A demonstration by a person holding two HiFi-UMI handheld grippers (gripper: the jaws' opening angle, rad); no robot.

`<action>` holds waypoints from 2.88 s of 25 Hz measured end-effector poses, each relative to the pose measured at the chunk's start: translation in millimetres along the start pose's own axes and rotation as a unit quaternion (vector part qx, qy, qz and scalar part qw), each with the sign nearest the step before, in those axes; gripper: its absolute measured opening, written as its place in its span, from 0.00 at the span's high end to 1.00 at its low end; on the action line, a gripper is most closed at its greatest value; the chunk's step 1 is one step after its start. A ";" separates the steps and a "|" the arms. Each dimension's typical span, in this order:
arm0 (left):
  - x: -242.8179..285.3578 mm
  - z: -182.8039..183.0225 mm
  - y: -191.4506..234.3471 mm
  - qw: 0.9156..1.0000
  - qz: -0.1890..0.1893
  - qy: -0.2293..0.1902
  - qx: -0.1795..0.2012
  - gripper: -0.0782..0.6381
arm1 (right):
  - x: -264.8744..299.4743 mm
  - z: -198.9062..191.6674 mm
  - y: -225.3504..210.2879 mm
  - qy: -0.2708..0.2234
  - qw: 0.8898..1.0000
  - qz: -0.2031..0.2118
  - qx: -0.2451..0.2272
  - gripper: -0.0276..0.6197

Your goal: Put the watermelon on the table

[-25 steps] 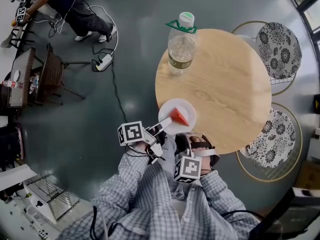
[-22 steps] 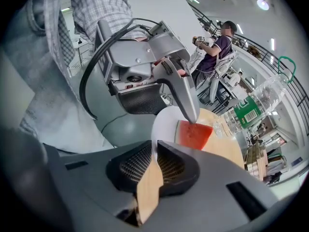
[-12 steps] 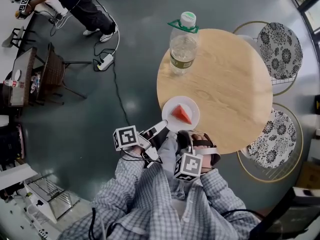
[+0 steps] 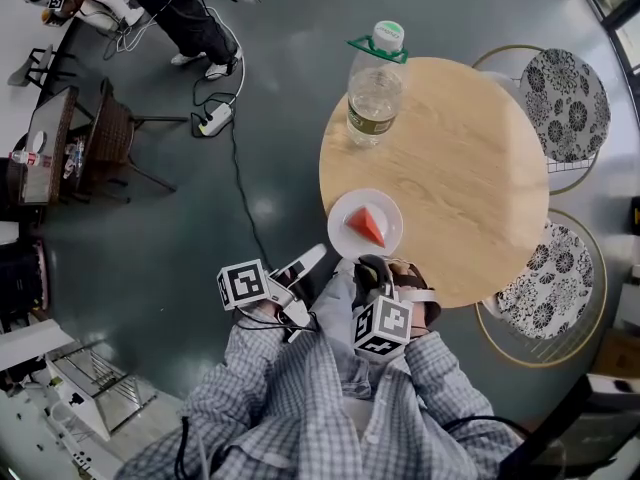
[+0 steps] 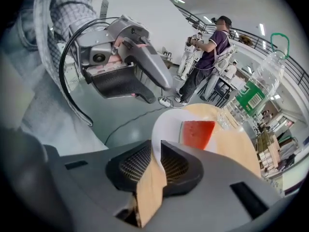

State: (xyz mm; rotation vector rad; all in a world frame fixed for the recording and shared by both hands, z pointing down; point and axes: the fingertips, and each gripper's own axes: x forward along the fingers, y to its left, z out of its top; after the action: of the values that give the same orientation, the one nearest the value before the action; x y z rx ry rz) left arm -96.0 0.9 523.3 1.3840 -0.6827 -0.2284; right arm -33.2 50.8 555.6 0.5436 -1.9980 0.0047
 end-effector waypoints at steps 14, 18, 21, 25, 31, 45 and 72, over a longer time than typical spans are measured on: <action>9.8 -21.1 -53.1 0.998 -0.039 -0.014 0.051 0.88 | -89.8 8.4 -45.0 -0.197 0.932 -0.013 0.304 0.95; 14.5 -33.7 -77.4 0.995 -0.069 -0.014 0.066 0.88 | -118.4 -5.2 -54.9 -0.233 0.897 -0.027 0.374 0.95; 15.2 -47.6 -90.0 0.993 -0.069 -0.008 0.096 0.88 | -140.8 -17.4 -58.9 -0.263 0.869 -0.038 0.417 0.95; 16.3 -65.0 -105.6 0.986 -0.063 0.001 0.155 0.88 | -170.6 -34.7 -60.1 -0.280 0.859 -0.064 0.424 0.95; 23.5 -99.4 -126.1 0.969 -0.054 0.030 0.241 0.88 | -207.8 -51.8 -58.6 -0.321 0.837 -0.069 0.437 0.95; 28.6 -140.5 -188.1 0.939 -0.099 0.049 0.325 0.88 | -244.0 -43.4 -60.7 -0.364 0.823 -0.094 0.426 0.95; 21.7 -103.3 -271.0 0.902 -0.166 0.045 0.397 0.88 | -305.5 -10.4 -125.1 -0.459 0.757 -0.153 0.439 0.95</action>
State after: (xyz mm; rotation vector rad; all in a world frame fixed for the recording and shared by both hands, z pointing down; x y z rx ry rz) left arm 44.1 20.2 269.2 2.2884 -0.4644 -0.1529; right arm 138.0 54.8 273.2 1.7474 -2.7661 0.6155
